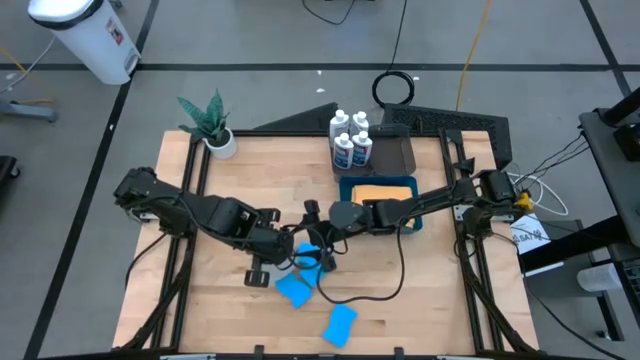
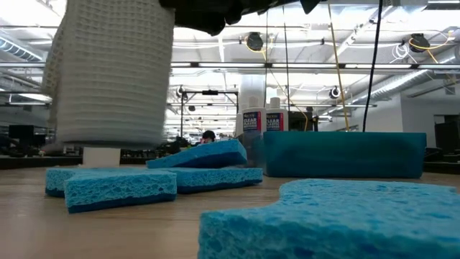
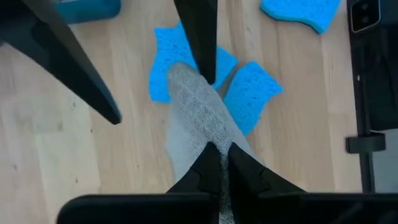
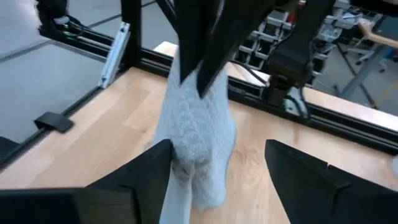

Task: Pick & Place Kitchen Items
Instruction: Put the black napkin into the blue bin

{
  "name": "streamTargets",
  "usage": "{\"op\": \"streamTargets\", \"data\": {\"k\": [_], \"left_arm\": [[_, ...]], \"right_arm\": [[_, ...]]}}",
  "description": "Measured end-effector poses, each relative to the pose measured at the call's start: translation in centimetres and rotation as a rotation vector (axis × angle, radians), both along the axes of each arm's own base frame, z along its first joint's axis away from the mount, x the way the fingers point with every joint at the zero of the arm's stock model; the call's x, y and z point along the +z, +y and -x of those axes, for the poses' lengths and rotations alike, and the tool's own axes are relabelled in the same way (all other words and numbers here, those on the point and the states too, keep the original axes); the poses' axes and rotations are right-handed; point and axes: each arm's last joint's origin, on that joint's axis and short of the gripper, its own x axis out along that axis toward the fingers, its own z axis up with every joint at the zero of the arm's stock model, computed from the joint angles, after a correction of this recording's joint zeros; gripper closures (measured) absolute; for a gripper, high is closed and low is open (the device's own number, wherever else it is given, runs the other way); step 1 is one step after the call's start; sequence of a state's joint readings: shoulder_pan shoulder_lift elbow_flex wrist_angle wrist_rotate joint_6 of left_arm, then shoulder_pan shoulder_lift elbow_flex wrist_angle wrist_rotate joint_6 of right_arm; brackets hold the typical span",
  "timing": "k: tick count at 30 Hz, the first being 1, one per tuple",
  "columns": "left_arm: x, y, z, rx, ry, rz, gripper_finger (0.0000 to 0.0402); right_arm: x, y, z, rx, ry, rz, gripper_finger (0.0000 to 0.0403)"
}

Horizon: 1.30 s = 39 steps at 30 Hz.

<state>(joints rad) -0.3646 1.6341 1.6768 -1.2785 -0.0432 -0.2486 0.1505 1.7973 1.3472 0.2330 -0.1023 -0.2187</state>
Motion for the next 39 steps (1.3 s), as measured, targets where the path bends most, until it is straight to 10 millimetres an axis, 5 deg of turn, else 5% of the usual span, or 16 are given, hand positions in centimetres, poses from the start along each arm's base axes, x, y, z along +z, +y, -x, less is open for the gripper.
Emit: {"op": "streamTargets", "data": {"k": [12,25,39], "left_arm": [[0.16,-0.51,-0.31,-0.077,-0.052,0.003,0.0394],[0.15,-0.57,-0.28,-0.082,-0.051,0.002,0.0382],[0.63,-1.03,-0.19,-0.099,-0.096,0.027,0.0342]], "right_arm": [[-0.09,0.97,0.21,0.056,0.011,-0.006,0.0208],[-0.20,0.95,0.25,0.091,0.014,0.025,0.0391],[-0.59,0.90,0.60,0.102,0.067,0.071,0.0402]]}}
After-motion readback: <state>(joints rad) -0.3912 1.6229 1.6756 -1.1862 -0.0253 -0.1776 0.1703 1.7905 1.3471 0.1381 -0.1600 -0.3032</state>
